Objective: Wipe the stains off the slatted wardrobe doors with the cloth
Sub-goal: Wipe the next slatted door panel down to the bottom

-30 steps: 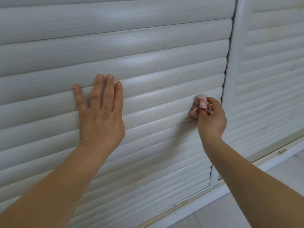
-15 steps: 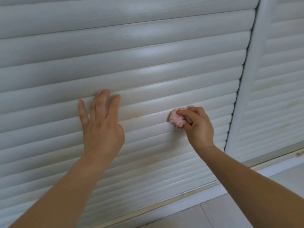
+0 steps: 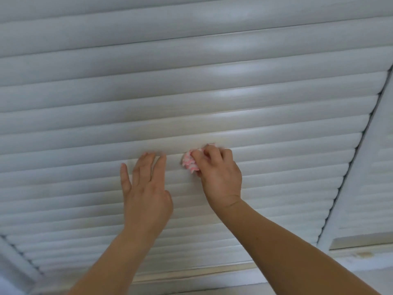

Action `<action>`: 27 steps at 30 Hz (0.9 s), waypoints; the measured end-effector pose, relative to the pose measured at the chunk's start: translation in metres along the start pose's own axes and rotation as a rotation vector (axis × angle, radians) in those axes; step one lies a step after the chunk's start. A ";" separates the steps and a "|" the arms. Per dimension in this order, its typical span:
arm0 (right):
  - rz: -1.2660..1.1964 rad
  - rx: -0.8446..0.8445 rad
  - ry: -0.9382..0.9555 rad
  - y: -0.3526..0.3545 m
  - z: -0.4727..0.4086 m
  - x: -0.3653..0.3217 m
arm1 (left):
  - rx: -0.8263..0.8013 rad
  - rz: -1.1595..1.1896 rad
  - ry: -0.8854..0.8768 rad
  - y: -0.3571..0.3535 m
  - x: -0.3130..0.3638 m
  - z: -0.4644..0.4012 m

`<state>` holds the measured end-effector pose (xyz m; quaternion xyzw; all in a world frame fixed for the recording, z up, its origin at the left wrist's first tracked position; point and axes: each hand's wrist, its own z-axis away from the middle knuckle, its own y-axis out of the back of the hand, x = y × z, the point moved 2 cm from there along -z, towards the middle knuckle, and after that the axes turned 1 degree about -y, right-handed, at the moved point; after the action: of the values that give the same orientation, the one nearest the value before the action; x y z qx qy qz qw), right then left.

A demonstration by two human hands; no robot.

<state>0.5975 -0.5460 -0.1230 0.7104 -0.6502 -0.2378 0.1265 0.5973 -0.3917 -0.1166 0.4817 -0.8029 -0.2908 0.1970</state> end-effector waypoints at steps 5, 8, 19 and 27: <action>-0.001 -0.022 0.136 -0.020 -0.003 -0.039 | -0.036 -0.033 -0.005 0.006 -0.006 0.010; 0.007 0.031 0.224 -0.018 -0.004 -0.033 | -0.052 -0.036 0.010 0.008 -0.009 0.013; -0.047 0.058 -0.158 0.039 -0.005 0.056 | -0.149 0.017 0.034 0.005 -0.002 0.012; 0.072 0.129 0.224 0.017 -0.039 -0.010 | -0.153 0.044 0.083 0.008 -0.021 0.018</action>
<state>0.6016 -0.5432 -0.0798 0.7154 -0.6710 -0.1097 0.1608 0.5908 -0.3656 -0.1253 0.4590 -0.7800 -0.3265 0.2728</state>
